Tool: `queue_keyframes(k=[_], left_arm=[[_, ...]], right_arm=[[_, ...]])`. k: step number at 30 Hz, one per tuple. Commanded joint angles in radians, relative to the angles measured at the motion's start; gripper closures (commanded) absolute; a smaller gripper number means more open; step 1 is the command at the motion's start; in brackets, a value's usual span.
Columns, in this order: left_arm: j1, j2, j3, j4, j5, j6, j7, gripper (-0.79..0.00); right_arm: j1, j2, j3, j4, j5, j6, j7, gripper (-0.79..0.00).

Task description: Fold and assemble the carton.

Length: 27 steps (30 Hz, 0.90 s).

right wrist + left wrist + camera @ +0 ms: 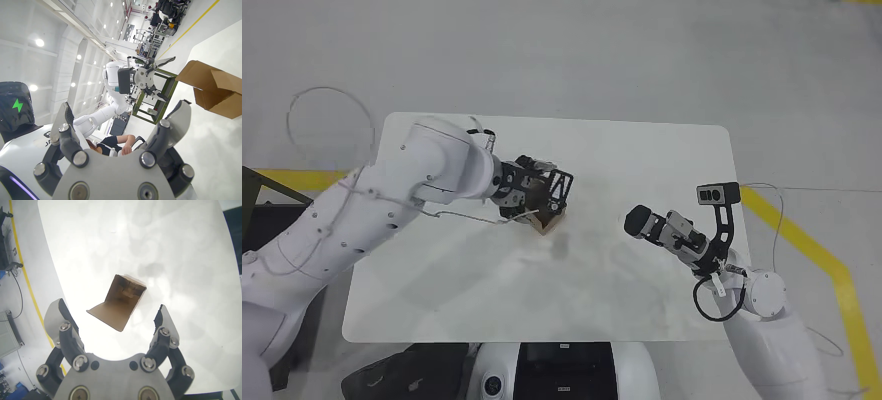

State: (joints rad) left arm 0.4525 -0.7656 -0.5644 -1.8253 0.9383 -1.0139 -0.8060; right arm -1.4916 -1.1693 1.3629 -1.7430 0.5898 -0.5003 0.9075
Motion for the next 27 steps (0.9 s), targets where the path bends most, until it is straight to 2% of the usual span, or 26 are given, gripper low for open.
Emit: queue_keyframes(k=[1,7,9,10,11,13,14,15,27], left_arm=[[-0.046,-0.007,0.061,0.000,0.002,0.002,-0.002,-0.785],[-0.160,-0.027,0.171,0.027,-0.054,0.002,-0.002,-0.770],[-0.193,-0.034,0.199,0.037,-0.068,0.002,-0.002,-0.413],[-0.208,-0.038,0.212,0.044,-0.070,0.002,-0.002,-0.302],[-0.220,-0.042,0.223,0.050,-0.073,0.002,-0.002,-0.225],[-0.240,-0.050,0.244,0.067,-0.072,0.002,-0.002,-0.132],[-0.248,-0.055,0.254,0.076,-0.070,0.002,-0.002,-0.034],[-0.255,-0.059,0.262,0.085,-0.067,0.002,-0.002,0.000],[-0.286,-0.116,0.343,0.159,-0.041,0.016,-0.016,0.000]], right_arm=[[0.000,0.000,0.000,0.000,0.000,0.000,0.000,-0.785],[0.000,0.000,0.000,0.000,0.000,0.000,0.000,-0.785],[0.000,0.000,0.000,0.000,0.000,0.000,0.000,-0.785],[0.000,0.000,0.000,0.000,0.000,0.000,0.000,-0.785],[0.000,0.000,0.000,0.000,0.000,0.000,0.000,-0.785],[0.000,0.000,0.000,0.000,0.000,0.000,0.000,-0.785],[0.000,0.000,0.000,0.000,0.000,0.000,0.000,-0.785],[0.000,0.000,0.000,0.000,0.000,0.000,0.000,-0.785],[0.000,0.000,0.000,0.000,0.000,0.000,0.000,-0.785]])
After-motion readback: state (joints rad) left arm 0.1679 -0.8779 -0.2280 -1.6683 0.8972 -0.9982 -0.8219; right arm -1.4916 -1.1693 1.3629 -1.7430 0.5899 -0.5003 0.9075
